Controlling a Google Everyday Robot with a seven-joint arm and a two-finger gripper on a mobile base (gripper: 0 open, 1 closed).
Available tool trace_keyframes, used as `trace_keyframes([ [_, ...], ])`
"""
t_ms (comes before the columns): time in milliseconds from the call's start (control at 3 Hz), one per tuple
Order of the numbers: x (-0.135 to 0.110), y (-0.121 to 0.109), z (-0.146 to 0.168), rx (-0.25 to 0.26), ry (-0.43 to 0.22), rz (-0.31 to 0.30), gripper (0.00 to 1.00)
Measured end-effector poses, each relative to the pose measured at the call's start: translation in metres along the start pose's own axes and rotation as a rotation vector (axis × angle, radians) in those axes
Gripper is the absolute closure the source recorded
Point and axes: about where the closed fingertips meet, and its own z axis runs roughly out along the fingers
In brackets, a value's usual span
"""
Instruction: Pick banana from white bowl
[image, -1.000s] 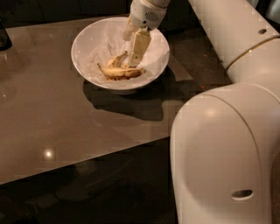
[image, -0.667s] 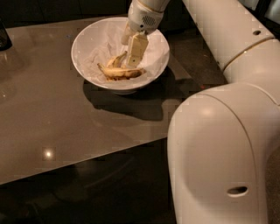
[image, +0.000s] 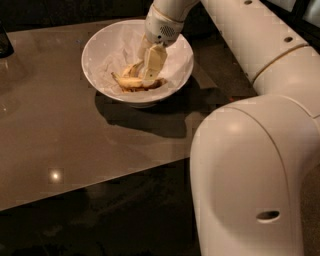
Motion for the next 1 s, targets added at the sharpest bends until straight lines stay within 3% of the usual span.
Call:
trace_keyframes([
  [1000, 0.0058, 0.0057, 0.0086, -0.023, 0.003, 0.023, 0.31],
])
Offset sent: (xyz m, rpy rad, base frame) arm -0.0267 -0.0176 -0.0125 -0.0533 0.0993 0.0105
